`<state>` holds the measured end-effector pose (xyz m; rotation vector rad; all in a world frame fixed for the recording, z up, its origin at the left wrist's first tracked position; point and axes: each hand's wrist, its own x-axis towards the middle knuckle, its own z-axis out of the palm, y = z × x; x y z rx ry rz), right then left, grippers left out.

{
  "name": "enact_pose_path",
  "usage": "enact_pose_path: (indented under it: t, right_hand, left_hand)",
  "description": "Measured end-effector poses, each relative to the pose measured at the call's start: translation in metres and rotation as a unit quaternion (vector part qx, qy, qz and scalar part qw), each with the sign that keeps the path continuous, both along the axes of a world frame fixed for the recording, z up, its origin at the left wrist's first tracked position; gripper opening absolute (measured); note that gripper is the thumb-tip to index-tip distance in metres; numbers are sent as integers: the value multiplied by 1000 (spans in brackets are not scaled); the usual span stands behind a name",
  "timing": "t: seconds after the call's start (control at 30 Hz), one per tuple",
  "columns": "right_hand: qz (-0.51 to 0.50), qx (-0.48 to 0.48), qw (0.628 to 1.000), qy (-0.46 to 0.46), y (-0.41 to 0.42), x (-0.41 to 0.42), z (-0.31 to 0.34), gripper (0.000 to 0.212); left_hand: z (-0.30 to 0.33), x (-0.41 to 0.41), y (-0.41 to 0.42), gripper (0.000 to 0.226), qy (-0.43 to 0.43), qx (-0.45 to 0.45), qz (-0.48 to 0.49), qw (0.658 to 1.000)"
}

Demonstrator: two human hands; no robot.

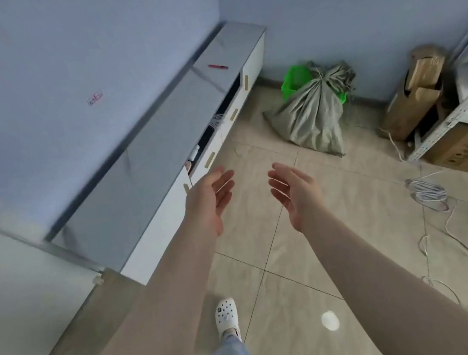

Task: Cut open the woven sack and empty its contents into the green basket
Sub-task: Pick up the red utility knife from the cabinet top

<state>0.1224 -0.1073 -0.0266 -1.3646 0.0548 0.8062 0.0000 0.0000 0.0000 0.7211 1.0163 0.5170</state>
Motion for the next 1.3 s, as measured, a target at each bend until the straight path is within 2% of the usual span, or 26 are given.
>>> enact_pose_path:
  t: [0.13,0.3,0.47,0.83,1.1,1.3]
  right_hand:
    - [-24,-26,999,20,56,45,-2,24]
    - [-38,-29,998,28,127,109,-5,24]
    - [-40,-44,997,45,186,178,-16,16]
    - [22,-91,992,83,322,377,-41,15]
    - [75,-114,986,92,420,488,-53,14]
    - [127,-135,979,85,520,576,-87,15]
  left_hand:
    - [-2,44,57,21,14,-30,-9,999]
    - [-4,114,130,25,28,-14,-28,999]
    - [-19,188,185,26,57,-33,-31,997]
    - [-51,383,302,24,103,-83,-11,991]
    - [-57,489,400,12,130,-89,37,987]
    - [-94,564,496,6,152,-128,23,980]
